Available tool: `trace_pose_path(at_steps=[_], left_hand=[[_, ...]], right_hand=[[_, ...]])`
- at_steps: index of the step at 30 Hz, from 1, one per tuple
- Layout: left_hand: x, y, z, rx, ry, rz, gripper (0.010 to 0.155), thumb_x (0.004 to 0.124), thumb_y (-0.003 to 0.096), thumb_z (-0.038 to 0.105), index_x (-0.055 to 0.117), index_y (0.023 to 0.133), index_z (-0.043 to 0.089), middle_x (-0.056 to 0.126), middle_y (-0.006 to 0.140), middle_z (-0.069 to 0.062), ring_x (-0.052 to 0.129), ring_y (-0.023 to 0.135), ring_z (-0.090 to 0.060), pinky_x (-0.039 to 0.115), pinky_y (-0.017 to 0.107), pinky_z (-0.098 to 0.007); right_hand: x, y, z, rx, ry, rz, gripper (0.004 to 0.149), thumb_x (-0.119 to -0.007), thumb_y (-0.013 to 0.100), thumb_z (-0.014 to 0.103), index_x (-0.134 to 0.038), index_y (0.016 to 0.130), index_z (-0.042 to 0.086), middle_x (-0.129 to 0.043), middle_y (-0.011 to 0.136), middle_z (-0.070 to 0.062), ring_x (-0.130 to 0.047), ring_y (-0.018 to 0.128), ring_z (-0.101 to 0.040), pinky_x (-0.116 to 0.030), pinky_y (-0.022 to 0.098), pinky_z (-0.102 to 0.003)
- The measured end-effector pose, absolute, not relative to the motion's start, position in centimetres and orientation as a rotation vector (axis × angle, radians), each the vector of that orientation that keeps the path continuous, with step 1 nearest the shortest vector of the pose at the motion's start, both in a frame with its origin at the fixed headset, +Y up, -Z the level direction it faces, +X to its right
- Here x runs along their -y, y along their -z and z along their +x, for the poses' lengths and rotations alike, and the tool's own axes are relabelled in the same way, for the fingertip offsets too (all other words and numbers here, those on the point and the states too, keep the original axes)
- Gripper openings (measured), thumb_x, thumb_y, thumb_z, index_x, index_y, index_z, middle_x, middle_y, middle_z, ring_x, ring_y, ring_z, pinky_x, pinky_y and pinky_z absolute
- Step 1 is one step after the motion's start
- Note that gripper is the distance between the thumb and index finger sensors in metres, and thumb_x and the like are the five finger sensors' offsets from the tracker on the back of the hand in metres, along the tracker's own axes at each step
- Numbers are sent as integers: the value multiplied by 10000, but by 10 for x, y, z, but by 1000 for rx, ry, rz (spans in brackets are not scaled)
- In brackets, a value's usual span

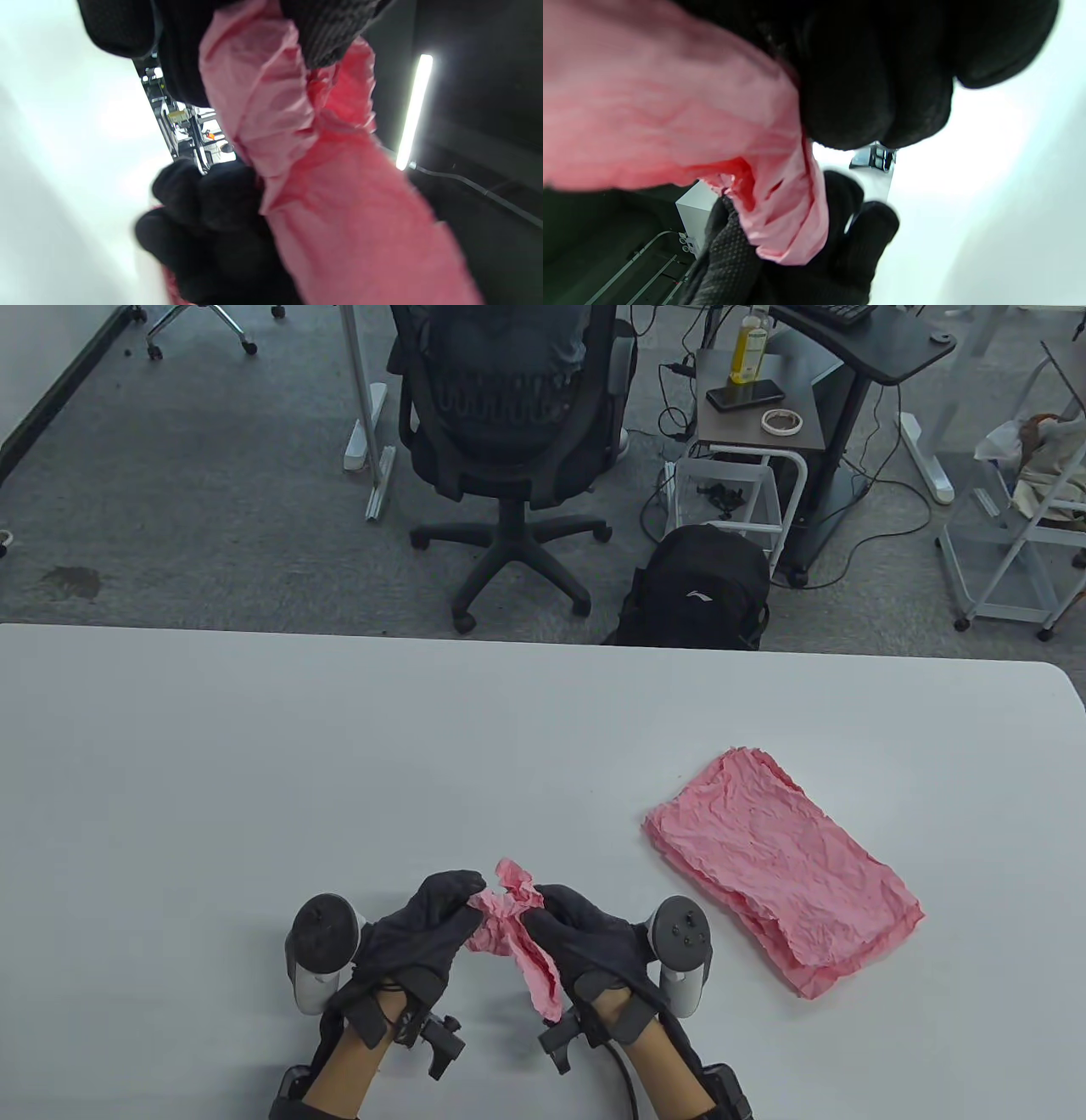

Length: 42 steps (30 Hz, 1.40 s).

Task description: Flatten crumpled papers and stack

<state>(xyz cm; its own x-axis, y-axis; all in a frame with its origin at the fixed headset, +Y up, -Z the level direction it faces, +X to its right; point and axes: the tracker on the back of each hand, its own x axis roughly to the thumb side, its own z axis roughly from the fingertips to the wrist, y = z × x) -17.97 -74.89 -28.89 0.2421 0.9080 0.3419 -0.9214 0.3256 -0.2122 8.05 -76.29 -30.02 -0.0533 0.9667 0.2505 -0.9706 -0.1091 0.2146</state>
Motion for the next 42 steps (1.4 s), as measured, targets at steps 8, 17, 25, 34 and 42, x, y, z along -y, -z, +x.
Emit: trace_pose_path(at_steps=[8, 17, 25, 34, 42], left_hand=[[751, 290, -174, 590, -1447, -96, 481, 737, 558, 342, 627, 1026, 343, 717, 1020, 16, 784, 956, -271, 536, 769, -630], [747, 284, -163, 584, -1051, -124, 1012, 786, 464, 737, 306, 1166, 188, 574, 1047, -80, 739, 956, -378, 573, 718, -664], [753, 288, -173, 473, -1191, -11, 706, 744, 541, 458, 456, 1149, 240, 608, 1039, -107, 738, 968, -406, 627, 694, -605], [747, 283, -164, 538, -1125, 41, 612, 735, 533, 347, 562, 1116, 272, 758, 945, -70, 903, 819, -305, 741, 637, -498], [752, 289, -169, 563, -1221, -55, 717, 796, 498, 599, 634, 1080, 212, 825, 872, -47, 944, 752, -291, 753, 609, -517]], right_hand=[[762, 300, 87, -24, -1444, 338, 437, -808, 503, 322, -781, 894, 128, -907, 744, -168, -853, 710, -464, -697, 497, -600], [733, 283, 73, 298, -1813, 597, 528, -855, 466, 275, -669, 923, 87, -920, 741, -159, -872, 711, -448, -713, 502, -594], [735, 275, 51, -21, -2006, 848, 1029, -927, 432, 519, -251, 1085, 100, -424, 1108, -272, -478, 970, -564, -474, 610, -733], [735, 291, 79, 95, -1871, 628, 635, -858, 488, 362, -619, 1006, 84, -866, 861, -220, -909, 685, -464, -719, 494, -608], [739, 296, 91, 170, -1828, 523, 518, -823, 493, 301, -726, 941, 59, -957, 727, -199, -969, 569, -439, -749, 436, -598]])
